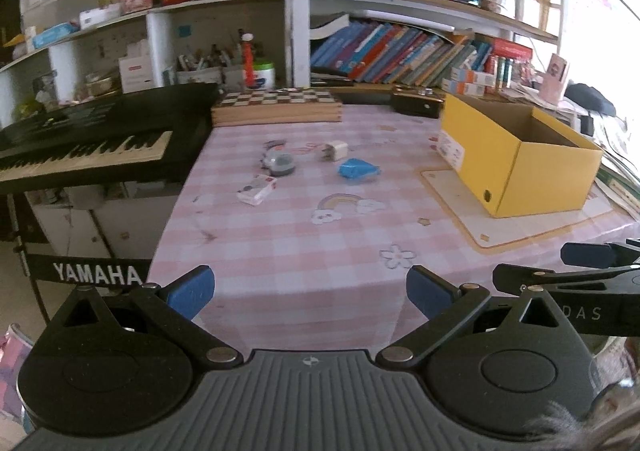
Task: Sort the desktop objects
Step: 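Reach the right tool to the blue block while the left tool reaches the small white box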
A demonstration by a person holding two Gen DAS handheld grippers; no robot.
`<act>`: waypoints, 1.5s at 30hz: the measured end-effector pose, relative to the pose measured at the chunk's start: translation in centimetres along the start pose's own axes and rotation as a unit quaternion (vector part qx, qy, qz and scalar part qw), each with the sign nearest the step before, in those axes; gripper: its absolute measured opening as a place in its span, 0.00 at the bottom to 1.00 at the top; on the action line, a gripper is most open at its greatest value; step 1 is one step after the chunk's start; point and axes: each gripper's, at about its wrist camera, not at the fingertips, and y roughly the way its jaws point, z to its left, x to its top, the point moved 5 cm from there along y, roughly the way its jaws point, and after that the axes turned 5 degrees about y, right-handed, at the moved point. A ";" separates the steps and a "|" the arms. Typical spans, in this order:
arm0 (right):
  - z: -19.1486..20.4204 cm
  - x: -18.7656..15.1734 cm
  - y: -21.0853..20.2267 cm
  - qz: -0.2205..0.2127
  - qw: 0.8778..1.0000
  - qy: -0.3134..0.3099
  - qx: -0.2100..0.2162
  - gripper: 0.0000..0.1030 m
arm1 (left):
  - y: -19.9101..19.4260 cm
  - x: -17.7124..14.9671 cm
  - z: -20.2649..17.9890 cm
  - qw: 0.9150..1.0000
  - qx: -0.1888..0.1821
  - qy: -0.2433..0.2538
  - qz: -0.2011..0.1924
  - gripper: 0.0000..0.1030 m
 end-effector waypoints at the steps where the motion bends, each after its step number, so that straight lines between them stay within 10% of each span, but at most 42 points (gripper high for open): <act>1: 0.3 0.0 0.0 0.000 1.000 -0.003 0.003 0.83 | 0.0 0.0 0.4 1.000 0.003 -0.003 -0.001 1.00; 22: 3.4 2.7 5.2 0.025 0.998 -0.047 0.036 0.84 | 3.7 1.1 3.3 0.999 0.023 -0.036 0.015 1.00; 45: 1.8 9.4 18.0 0.061 0.993 -0.077 0.064 0.83 | 16.3 5.7 5.3 0.997 0.054 -0.034 0.047 0.97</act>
